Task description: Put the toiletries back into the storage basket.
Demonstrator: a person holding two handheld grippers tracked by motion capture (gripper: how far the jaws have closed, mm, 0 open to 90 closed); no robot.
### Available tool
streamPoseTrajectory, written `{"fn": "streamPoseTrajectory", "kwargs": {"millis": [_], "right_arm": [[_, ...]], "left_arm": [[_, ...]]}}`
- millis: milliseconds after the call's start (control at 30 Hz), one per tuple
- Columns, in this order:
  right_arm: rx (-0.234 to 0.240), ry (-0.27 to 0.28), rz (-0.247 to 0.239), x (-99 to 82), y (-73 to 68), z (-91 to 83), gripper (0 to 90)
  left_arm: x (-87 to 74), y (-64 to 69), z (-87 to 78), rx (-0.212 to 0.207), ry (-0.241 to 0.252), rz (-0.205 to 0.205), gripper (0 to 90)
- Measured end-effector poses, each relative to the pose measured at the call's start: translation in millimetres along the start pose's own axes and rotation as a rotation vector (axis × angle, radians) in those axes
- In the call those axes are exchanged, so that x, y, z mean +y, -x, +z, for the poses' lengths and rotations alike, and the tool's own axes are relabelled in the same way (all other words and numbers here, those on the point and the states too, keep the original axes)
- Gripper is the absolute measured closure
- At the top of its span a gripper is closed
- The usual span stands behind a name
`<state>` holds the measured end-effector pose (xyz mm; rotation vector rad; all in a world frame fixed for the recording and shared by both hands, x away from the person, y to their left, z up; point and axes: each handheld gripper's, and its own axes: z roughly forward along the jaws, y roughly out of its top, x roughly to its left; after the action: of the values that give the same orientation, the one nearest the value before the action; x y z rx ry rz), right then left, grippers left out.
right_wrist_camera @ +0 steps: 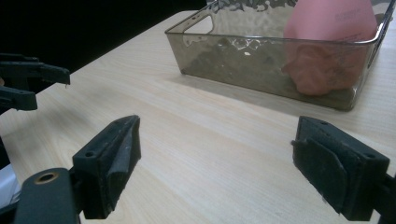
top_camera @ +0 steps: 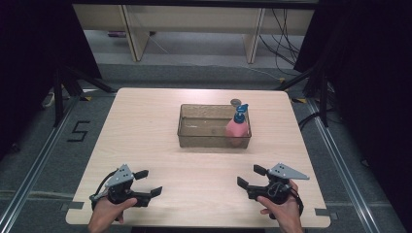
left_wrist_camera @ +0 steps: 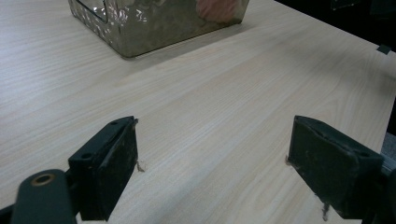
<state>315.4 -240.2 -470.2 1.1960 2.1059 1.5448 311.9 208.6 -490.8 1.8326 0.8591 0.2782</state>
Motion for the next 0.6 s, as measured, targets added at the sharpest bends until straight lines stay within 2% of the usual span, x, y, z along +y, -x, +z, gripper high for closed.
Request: {"fn": "streamPoseTrajectory", "kwargs": {"millis": [33,67,100,200,233,267,300,333,467,533,567,600], "right_arm": [[0.015,0.008,0.032,-1.0,-2.5,-0.1,16.2],[0.003,-0.008,0.013,-1.3,-1.4,-1.4,16.1],[0.012,-0.009,0.011,-2.0,-1.8,-2.3,16.1],[0.015,0.006,0.004,-4.1,-1.8,-2.8,15.7],[0.023,-0.007,0.032,-4.8,-3.8,-3.8,15.7],[0.027,-0.003,0.020,-5.4,-3.2,-4.2,15.6],[0.009,-0.007,0.012,-6.3,-2.8,-4.0,15.6],[0.024,-0.003,0.022,-7.3,-3.7,-6.4,15.6],[0.019,-0.010,0.014,-9.3,-3.0,-8.7,15.5],[0.025,-0.022,0.038,-11.6,-5.0,-9.2,15.5],[0.022,-0.026,0.008,-11.9,-3.3,-10.1,15.5],[0.031,-0.028,0.015,-12.7,-3.8,-10.4,15.5]], "left_arm": [[-0.1,0.1,0.2,0.000,0.003,-0.003,15.3],[-0.1,0.1,0.2,0.000,0.003,-0.003,15.2],[0.0,-0.3,-0.1,0.001,-0.001,0.002,15.2],[-0.2,-0.3,0.7,-0.007,0.004,0.000,15.2],[-0.3,-0.1,0.9,-0.011,0.000,0.001,15.1],[-0.4,0.0,0.8,-0.010,-0.015,0.012,15.1],[-0.7,0.4,1.5,-0.014,-0.012,0.011,15.1],[-0.7,0.7,1.5,-0.012,-0.018,0.015,15.1],[-0.9,0.3,1.8,-0.013,-0.016,0.016,15.1],[-1.1,0.0,2.1,-0.017,-0.012,0.014,15.0],[-1.1,0.1,2.1,-0.017,-0.013,0.014,15.0],[-1.0,-0.1,2.2,-0.019,-0.015,0.019,15.0]]}}
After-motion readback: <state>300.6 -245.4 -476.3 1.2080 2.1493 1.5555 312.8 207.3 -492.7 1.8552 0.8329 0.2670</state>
